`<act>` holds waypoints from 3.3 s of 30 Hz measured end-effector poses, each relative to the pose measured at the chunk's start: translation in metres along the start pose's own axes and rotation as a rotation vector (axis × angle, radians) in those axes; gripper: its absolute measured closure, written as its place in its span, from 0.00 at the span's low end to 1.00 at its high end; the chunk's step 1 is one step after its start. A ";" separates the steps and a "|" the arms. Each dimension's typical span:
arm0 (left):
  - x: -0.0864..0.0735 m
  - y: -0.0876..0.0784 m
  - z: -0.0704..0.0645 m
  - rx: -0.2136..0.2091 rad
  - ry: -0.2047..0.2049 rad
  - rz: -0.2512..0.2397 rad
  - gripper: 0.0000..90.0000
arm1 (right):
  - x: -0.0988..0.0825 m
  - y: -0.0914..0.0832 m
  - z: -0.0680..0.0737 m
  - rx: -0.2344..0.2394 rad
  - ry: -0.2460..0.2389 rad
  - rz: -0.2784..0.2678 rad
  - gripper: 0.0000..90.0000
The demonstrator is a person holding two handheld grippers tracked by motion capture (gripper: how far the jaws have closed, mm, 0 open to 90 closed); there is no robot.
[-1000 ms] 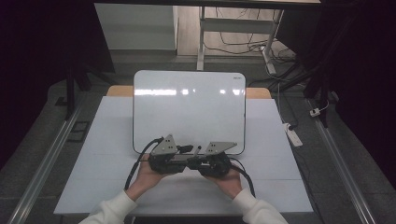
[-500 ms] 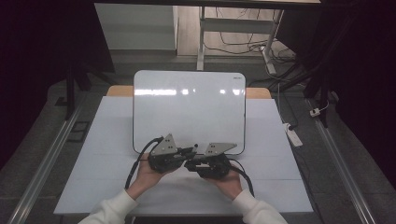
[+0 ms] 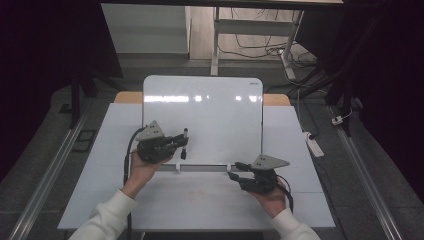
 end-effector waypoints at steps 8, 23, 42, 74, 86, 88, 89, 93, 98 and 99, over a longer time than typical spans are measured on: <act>0.024 0.000 0.037 0.068 -0.065 -0.017 0.90 | -0.021 -0.038 -0.027 -0.130 0.003 -0.006 0.55; 0.073 0.003 0.110 0.237 -0.143 0.028 0.90 | -0.034 -0.050 -0.036 -0.175 0.012 0.017 0.55; 0.057 0.030 0.147 0.354 -0.155 0.079 0.88 | -0.037 -0.046 -0.035 -0.163 0.014 0.031 0.55; 0.056 -0.001 0.121 0.230 0.038 0.027 0.52 | -0.042 -0.044 -0.036 -0.167 -0.015 0.062 0.54; -0.010 -0.052 0.063 0.111 0.005 0.097 0.42 | -0.044 -0.054 -0.045 -0.179 -0.011 0.044 0.52; -0.023 -0.060 0.056 0.101 -0.011 0.107 0.41 | -0.044 -0.054 -0.046 -0.179 -0.012 0.042 0.52; -0.030 -0.063 0.053 0.099 -0.013 0.113 0.40 | -0.044 -0.055 -0.046 -0.178 -0.016 0.041 0.52; -0.056 -0.077 0.042 0.081 -0.037 0.124 0.38 | -0.043 -0.056 -0.046 -0.176 -0.028 0.034 0.52; -0.085 -0.086 0.029 0.057 -0.070 0.142 0.37 | -0.042 -0.056 -0.046 -0.169 -0.030 0.032 0.52; -0.091 -0.087 0.027 0.051 -0.074 0.146 0.37 | -0.042 -0.056 -0.047 -0.169 -0.034 0.032 0.52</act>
Point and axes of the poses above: each handheld gripper's, and its own axes: y roughly forward along the jaws, x roughly out of its top, z roughly to its left, the point moved 7 cm from there along y, roughly forward along the jaws, and after that the axes turned 6 degrees about x, right-handed, at the moved point
